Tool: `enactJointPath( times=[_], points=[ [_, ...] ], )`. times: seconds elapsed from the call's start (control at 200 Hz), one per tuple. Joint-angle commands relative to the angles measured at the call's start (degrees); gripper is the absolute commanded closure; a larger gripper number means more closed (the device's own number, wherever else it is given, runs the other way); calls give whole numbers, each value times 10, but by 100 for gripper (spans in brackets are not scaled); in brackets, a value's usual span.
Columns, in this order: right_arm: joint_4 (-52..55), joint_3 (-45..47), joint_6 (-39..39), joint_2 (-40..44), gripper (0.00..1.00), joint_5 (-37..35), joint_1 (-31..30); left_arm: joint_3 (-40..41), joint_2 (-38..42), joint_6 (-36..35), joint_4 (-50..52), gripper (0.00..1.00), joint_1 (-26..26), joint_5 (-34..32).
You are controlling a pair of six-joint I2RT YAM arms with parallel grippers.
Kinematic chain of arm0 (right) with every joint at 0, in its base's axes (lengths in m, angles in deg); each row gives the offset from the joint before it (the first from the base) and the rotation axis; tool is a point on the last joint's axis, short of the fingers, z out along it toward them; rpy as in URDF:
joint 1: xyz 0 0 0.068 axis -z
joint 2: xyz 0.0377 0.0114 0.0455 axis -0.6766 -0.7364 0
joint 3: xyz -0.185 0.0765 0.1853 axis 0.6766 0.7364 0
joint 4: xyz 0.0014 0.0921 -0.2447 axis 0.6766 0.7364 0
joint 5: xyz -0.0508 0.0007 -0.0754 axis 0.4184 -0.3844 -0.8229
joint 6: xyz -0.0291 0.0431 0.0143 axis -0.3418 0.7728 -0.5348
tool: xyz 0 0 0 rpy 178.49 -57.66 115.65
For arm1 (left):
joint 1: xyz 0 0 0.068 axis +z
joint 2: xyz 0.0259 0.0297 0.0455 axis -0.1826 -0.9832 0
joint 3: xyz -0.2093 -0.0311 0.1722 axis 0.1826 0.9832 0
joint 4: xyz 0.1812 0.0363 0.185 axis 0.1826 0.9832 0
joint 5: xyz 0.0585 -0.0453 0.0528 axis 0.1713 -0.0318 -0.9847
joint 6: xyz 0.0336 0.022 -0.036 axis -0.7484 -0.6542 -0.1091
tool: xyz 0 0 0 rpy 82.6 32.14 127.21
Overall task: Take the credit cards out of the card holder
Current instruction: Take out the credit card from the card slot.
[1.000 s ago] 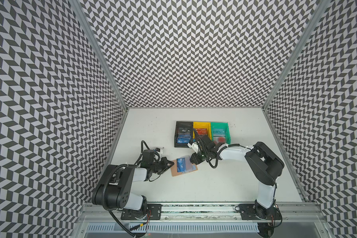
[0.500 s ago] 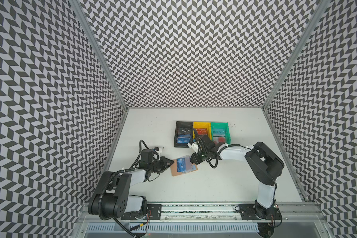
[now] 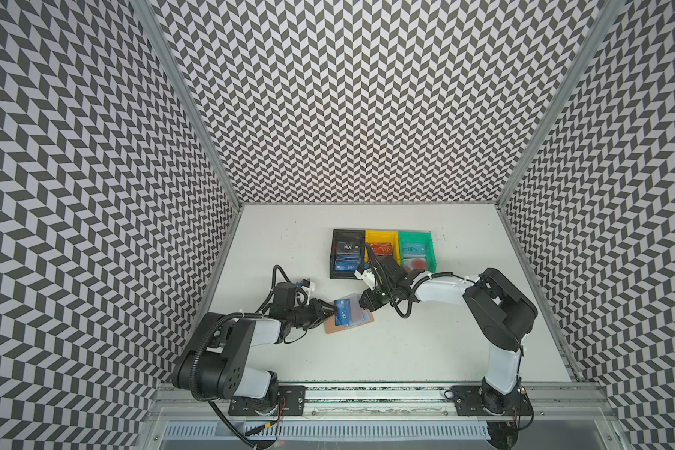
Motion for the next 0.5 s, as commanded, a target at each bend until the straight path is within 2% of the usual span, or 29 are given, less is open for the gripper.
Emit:
enactJointPath(
  times=[0.0,0.325,0.496],
  points=[
    [62,7,-7,7,88,-41,-4,0,-8,-4,-3,67,-3,-10],
    [73,-10,-17,91,88,-107,-6,6,-33,-5,-28,67,-3,-9],
    [57,-8,-21,95,88,-40,-7,8,-55,-3,-50,66,-5,-5]
  ],
)
